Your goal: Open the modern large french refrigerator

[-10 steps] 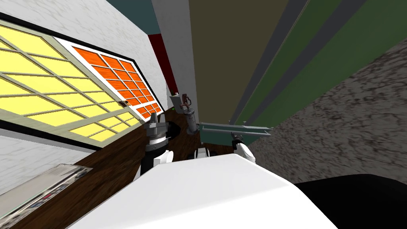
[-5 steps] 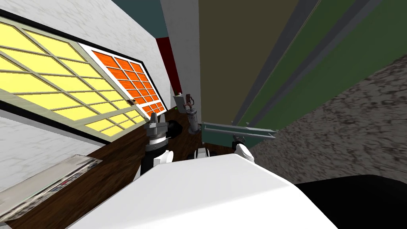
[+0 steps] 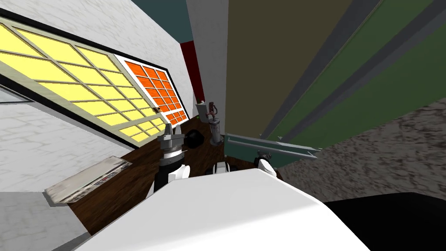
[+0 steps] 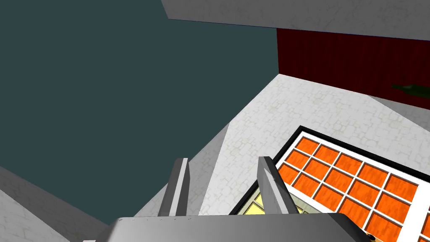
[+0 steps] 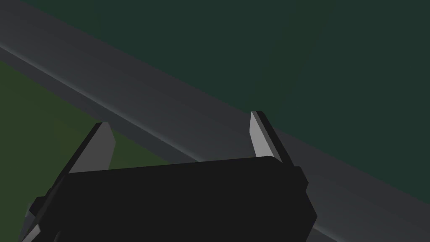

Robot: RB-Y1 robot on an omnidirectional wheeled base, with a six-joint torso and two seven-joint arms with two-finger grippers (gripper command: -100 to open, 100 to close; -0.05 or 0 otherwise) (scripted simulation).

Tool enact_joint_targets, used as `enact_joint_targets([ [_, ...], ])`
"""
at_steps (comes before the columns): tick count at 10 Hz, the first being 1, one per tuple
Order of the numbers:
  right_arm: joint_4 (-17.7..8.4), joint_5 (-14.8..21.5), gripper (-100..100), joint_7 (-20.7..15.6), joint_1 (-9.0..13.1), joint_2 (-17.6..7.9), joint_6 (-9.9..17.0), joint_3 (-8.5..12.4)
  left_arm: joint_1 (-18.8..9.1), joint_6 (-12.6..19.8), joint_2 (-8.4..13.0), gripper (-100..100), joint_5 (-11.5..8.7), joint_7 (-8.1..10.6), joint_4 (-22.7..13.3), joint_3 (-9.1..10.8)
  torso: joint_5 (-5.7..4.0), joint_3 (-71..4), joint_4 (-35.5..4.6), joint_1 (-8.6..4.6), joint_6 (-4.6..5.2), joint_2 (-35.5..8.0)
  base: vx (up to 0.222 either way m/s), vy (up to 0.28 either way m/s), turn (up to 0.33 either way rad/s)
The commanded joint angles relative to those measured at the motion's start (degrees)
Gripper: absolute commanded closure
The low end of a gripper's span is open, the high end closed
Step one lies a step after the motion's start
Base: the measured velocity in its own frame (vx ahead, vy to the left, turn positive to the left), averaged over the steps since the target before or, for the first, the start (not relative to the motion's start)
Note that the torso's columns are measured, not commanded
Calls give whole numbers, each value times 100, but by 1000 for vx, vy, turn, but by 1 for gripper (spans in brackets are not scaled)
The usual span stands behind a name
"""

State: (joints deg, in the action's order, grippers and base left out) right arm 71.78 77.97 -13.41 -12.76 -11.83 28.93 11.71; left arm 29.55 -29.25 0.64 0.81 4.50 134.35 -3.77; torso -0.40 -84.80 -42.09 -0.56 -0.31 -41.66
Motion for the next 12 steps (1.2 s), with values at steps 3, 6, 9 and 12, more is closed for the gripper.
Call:
enact_joint_targets([
  [3,-534,713,-100,-45,152,-6,324,2,0,0,0,0,0,0,0,0,43,29,-21,65,33,-70,6,20,136],
  [6,-873,1144,-100,-148,241,2,613,15,-1,0,0,0,0,0,0,0,40,27,-21,62,25,-66,-9,22,136],
  [9,-1205,1622,-100,-247,328,11,892,22,0,0,0,0,0,0,0,0,39,22,-19,58,27,-59,-6,27,122],
  [12,-1529,2057,-100,-341,413,22,1161,24,0,0,0,0,0,0,0,0,40,17,-24,61,5,-47,-10,27,117],
])
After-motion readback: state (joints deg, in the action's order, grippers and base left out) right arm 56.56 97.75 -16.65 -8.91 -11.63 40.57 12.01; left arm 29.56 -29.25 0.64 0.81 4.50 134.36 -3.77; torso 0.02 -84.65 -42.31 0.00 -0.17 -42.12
